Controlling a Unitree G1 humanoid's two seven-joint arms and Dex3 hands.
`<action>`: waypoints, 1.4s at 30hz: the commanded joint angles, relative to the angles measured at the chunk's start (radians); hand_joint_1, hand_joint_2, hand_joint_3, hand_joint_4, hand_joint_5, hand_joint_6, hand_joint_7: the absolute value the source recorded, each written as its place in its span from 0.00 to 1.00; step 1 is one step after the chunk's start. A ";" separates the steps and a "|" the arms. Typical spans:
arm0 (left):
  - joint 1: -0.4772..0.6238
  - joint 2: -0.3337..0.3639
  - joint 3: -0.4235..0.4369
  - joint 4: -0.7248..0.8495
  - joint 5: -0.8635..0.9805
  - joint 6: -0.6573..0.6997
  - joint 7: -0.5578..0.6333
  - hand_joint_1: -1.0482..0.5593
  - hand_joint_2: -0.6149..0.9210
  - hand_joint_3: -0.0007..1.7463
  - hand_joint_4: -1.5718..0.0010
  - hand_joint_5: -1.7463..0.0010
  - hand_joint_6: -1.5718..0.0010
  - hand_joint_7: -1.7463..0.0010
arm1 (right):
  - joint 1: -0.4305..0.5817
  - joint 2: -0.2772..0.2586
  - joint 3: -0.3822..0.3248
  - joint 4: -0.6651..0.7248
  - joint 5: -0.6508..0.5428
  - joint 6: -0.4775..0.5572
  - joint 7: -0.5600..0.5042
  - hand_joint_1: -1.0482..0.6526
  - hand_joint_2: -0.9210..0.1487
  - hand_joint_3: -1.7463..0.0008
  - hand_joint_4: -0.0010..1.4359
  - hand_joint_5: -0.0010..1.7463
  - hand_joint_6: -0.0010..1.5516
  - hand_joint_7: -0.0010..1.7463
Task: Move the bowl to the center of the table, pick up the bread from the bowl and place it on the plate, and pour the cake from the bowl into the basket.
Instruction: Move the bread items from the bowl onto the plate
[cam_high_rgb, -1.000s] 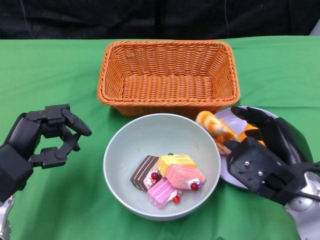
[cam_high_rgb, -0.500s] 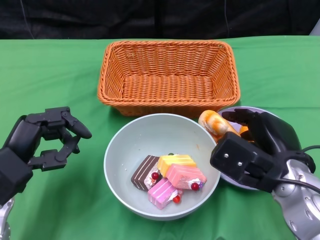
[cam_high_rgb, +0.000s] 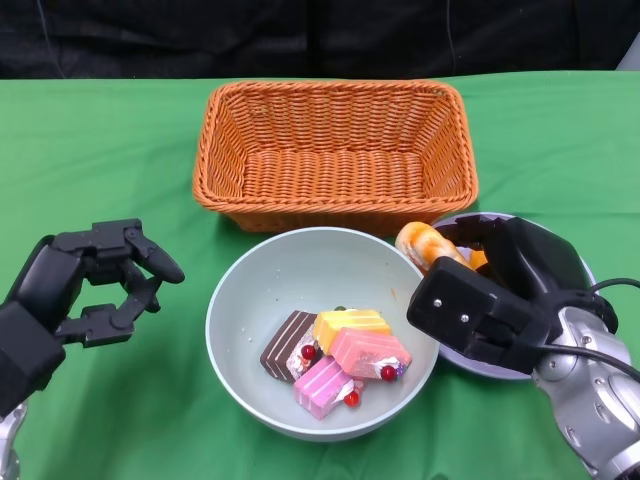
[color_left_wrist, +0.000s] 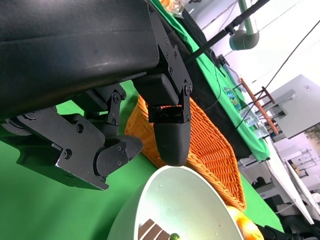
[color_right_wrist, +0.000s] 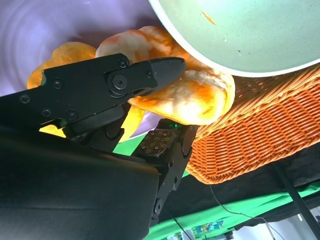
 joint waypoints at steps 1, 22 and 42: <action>0.007 0.017 0.004 -0.009 -0.010 0.002 -0.009 0.69 0.82 0.51 0.47 0.21 0.45 0.41 | 0.004 -0.008 0.003 0.012 -0.004 0.003 0.002 0.38 0.00 0.96 0.80 0.13 0.54 0.02; 0.009 0.012 0.005 -0.010 -0.016 0.000 -0.015 0.70 0.82 0.51 0.47 0.22 0.45 0.41 | -0.013 0.015 -0.075 0.082 0.076 -0.070 -0.079 0.46 0.00 0.97 0.51 0.81 0.74 0.05; 0.007 0.009 -0.001 -0.009 -0.009 0.002 -0.008 0.69 0.81 0.52 0.46 0.23 0.44 0.42 | 0.007 0.103 -0.369 -0.120 0.501 0.129 0.068 0.42 0.00 0.94 0.71 0.52 0.75 0.05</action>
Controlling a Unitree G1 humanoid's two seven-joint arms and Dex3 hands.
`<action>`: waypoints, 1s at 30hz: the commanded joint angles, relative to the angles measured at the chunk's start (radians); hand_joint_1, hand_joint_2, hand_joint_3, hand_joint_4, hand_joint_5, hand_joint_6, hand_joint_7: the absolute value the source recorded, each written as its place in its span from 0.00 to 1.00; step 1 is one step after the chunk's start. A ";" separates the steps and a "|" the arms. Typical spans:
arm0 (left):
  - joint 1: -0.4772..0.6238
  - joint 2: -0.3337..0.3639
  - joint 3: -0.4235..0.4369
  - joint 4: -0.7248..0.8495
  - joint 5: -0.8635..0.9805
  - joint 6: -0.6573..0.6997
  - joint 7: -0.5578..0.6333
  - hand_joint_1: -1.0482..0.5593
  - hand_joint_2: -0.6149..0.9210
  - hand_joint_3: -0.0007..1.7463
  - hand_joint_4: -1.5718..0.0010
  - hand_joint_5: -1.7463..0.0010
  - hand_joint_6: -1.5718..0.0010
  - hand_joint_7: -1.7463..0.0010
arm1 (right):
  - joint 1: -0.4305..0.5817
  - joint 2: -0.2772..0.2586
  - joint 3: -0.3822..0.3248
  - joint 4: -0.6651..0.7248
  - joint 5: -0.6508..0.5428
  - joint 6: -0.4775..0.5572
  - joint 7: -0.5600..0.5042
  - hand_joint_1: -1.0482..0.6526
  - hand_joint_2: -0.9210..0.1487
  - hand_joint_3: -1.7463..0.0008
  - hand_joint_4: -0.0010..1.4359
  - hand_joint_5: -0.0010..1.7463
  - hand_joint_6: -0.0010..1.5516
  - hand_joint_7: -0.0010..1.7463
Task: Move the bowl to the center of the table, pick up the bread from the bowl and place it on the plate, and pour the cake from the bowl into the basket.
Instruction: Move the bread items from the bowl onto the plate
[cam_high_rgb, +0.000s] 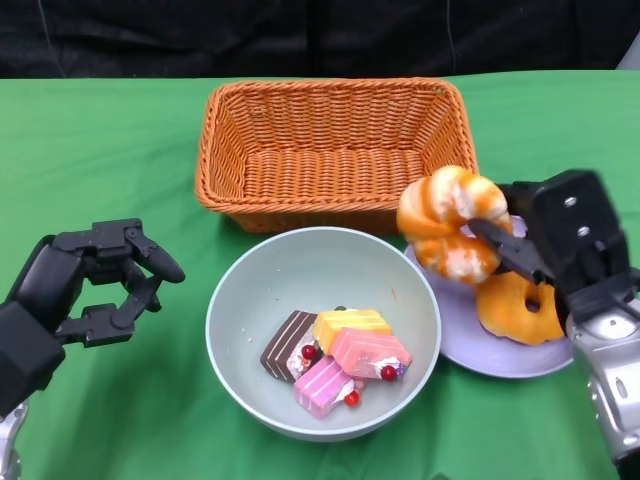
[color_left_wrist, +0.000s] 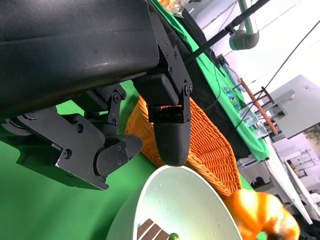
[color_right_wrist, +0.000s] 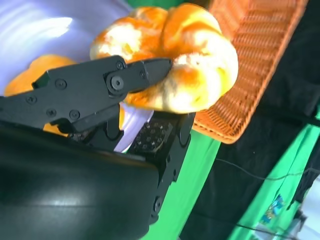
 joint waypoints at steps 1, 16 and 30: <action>0.007 0.012 -0.001 -0.008 -0.002 0.002 -0.004 0.69 0.81 0.52 0.46 0.22 0.44 0.42 | 0.017 -0.001 -0.043 -0.069 0.057 0.071 0.029 0.42 0.00 0.94 0.70 0.52 0.75 0.05; 0.008 0.017 0.001 -0.010 -0.006 0.000 -0.011 0.70 0.83 0.51 0.47 0.22 0.45 0.42 | 0.079 -0.021 -0.061 -0.265 0.117 0.284 0.065 0.42 0.00 0.94 0.68 0.57 0.77 0.08; 0.004 0.021 0.005 -0.008 -0.008 0.004 -0.012 0.71 0.82 0.51 0.47 0.23 0.45 0.42 | 0.084 -0.111 -0.050 -0.216 0.089 0.393 0.095 0.42 0.00 0.92 0.64 0.67 0.75 0.11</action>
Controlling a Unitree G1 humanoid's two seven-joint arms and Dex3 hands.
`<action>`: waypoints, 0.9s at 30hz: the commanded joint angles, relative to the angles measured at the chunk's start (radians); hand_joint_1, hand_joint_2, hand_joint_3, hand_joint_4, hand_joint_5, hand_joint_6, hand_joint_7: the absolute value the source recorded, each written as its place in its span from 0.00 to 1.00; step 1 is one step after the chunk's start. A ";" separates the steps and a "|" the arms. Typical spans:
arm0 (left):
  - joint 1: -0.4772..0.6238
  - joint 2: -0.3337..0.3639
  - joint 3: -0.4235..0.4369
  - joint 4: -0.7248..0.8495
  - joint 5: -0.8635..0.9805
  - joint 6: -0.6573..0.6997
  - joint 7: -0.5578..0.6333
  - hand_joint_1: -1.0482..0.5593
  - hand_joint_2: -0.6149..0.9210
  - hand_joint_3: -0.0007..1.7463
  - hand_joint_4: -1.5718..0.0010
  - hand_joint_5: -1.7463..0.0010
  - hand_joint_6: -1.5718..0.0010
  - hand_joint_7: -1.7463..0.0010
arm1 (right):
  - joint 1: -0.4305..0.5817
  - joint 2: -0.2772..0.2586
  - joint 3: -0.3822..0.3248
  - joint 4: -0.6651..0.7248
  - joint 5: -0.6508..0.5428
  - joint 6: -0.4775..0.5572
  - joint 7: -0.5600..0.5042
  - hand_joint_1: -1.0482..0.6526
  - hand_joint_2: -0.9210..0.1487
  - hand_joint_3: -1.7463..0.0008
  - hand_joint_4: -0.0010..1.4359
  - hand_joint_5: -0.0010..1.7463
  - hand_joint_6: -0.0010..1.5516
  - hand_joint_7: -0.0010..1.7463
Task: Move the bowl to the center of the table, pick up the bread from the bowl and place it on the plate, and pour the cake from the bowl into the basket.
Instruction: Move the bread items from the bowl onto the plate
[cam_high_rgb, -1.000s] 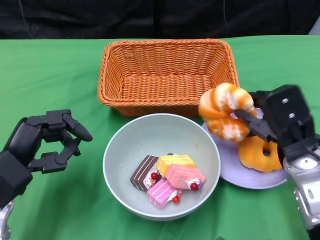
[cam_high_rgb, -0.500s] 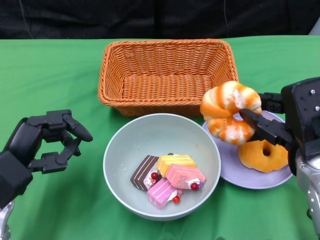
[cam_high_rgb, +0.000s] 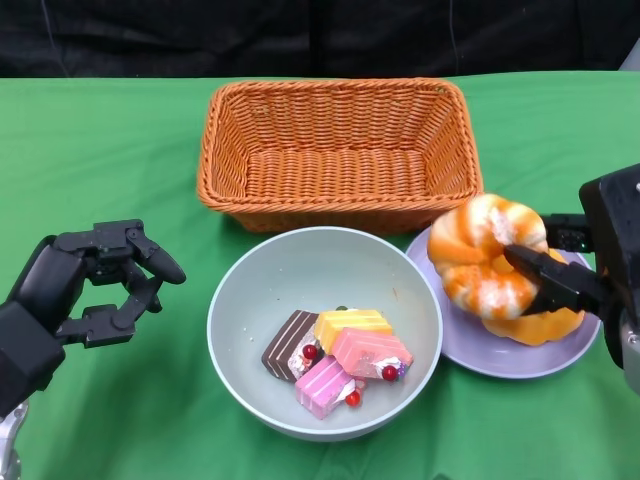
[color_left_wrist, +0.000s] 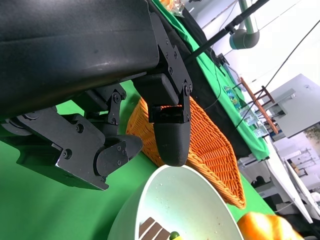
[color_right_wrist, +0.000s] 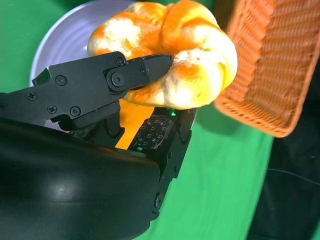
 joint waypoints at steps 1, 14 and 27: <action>0.004 0.021 0.006 -0.008 -0.007 0.004 -0.004 0.71 0.83 0.50 0.47 0.24 0.45 0.42 | 0.003 -0.038 -0.006 0.019 -0.014 0.023 0.004 0.42 0.00 0.92 0.62 0.68 0.73 0.12; 0.002 0.020 0.005 -0.007 -0.003 0.010 -0.003 0.71 0.84 0.48 0.46 0.24 0.45 0.42 | -0.010 -0.101 0.019 0.052 -0.023 0.047 0.064 0.42 0.00 0.94 0.62 0.68 0.71 0.20; 0.004 0.019 0.004 -0.007 -0.003 0.006 -0.004 0.70 0.83 0.49 0.46 0.25 0.44 0.42 | 0.047 -0.109 0.148 -0.040 -0.191 -0.043 -0.002 0.37 0.00 0.95 0.54 0.60 0.45 0.06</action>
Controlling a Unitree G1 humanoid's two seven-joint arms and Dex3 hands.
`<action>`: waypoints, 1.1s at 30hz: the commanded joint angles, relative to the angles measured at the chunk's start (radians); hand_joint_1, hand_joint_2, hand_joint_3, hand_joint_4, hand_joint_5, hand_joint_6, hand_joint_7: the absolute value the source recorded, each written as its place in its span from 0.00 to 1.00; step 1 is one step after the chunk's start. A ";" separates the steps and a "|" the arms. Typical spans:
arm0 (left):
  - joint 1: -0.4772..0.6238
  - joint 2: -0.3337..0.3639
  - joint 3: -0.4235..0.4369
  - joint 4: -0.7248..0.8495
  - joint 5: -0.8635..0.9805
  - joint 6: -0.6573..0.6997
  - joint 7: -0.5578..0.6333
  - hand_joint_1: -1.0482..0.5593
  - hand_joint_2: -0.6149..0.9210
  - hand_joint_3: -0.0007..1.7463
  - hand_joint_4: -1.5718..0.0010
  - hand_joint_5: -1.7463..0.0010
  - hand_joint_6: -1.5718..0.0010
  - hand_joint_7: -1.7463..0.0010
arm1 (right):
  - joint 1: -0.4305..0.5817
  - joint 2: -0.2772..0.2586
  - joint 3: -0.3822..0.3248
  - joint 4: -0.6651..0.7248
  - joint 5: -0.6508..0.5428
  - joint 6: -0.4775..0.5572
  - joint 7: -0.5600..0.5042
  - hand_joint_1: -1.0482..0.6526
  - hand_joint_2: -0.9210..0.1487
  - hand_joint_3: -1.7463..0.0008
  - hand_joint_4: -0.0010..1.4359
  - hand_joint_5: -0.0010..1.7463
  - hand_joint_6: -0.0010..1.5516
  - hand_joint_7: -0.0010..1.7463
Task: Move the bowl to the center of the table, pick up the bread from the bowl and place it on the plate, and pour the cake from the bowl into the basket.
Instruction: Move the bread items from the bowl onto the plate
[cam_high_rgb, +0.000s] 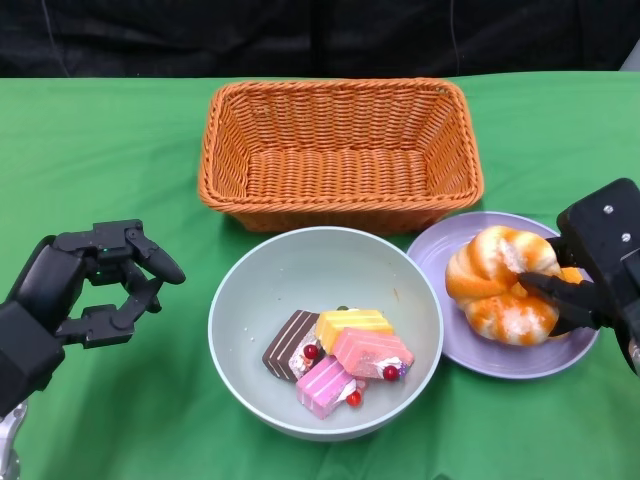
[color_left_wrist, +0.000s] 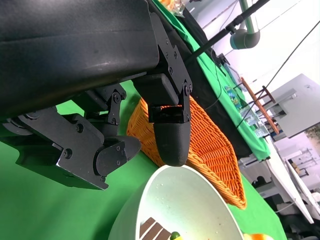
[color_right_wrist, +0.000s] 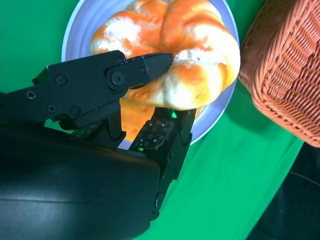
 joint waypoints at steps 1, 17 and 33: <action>0.004 0.019 0.002 -0.008 -0.003 0.004 -0.003 0.70 0.83 0.49 0.46 0.25 0.44 0.42 | 0.030 -0.025 0.038 -0.056 -0.056 -0.028 -0.015 0.36 0.00 0.95 0.54 0.55 0.40 0.02; 0.004 0.023 0.002 -0.009 0.002 0.001 -0.005 0.71 0.82 0.50 0.46 0.24 0.44 0.43 | 0.052 -0.040 0.079 -0.103 -0.133 -0.026 0.027 0.35 0.00 0.95 0.64 0.51 0.15 0.00; 0.004 0.025 0.001 -0.011 0.004 0.006 -0.006 0.71 0.81 0.51 0.45 0.24 0.43 0.43 | 0.065 -0.018 0.083 -0.057 -0.162 -0.144 -0.043 0.34 0.00 0.95 0.67 0.46 0.18 0.01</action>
